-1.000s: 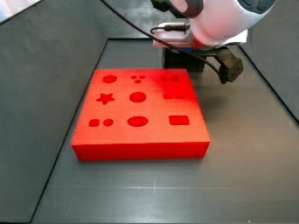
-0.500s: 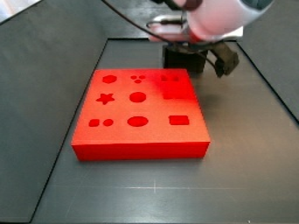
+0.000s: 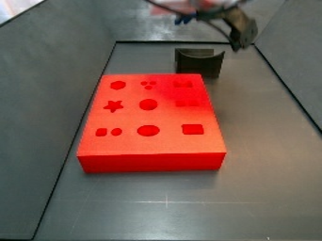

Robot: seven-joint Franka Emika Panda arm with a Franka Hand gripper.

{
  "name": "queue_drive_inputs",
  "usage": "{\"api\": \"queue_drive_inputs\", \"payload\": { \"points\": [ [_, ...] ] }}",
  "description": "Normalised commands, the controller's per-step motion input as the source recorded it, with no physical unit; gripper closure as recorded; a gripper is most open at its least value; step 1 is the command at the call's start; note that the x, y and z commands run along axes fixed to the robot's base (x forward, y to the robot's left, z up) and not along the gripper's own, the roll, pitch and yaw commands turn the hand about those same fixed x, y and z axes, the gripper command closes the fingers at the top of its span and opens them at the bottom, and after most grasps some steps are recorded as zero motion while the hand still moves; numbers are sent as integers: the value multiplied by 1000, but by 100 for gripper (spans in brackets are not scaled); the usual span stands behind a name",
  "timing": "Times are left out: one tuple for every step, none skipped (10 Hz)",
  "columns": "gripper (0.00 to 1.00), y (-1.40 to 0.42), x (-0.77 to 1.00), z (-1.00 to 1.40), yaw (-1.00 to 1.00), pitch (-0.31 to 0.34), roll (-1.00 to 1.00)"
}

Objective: Pick up the square-circle object. Move up. Place the square-circle object on the fixture. Regrasp the square-circle object. Move to above the board. Insert the square-circle object.
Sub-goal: Move to above the board.

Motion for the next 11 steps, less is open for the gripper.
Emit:
{"api": "queue_drive_inputs", "payload": {
  "points": [
    [100, 56, -245, 1000, -111, -163, -27],
    [100, 54, -239, 1000, -132, -142, -33],
    [100, 49, -219, 1000, -173, -86, -48],
    [100, 47, -204, 979, -181, -62, -53],
    [100, 30, -131, 714, -174, -14, -62],
    [100, 19, -89, 506, -159, 27, -67],
    [100, 7, -58, 222, -124, 86, -69],
    [100, -1000, -256, 388, -192, 2, -1000],
    [100, -1000, -252, 386, -180, 11, -1000],
    [100, -1000, -265, 400, -180, 17, -1000],
    [100, -1000, -267, 385, -183, 28, -1000]
  ]
}}
